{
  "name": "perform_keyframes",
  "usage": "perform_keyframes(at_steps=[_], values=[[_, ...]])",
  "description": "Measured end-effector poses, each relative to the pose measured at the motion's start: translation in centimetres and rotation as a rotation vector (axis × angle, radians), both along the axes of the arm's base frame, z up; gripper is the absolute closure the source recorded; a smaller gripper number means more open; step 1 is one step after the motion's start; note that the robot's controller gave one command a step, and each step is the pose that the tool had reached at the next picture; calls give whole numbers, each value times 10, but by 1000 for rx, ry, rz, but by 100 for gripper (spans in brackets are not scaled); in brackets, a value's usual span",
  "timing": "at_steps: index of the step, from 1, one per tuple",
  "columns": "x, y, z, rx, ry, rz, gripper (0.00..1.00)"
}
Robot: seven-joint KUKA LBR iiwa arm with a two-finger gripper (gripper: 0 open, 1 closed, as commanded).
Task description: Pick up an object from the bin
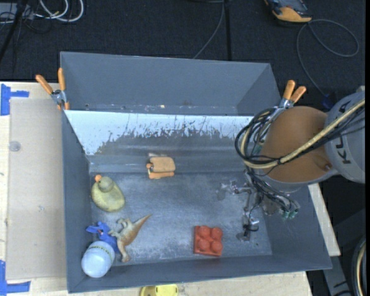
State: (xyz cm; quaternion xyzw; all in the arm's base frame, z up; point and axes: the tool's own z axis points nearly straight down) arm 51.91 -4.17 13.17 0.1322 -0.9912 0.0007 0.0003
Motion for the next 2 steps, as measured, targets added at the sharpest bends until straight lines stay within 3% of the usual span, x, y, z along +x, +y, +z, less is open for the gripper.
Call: perform_keyframes(at_steps=[1, 2], values=[[-19, 21, -20, 2, -1, 64, 0], [-29, 42, -26, 1, 3, 15, 0]])
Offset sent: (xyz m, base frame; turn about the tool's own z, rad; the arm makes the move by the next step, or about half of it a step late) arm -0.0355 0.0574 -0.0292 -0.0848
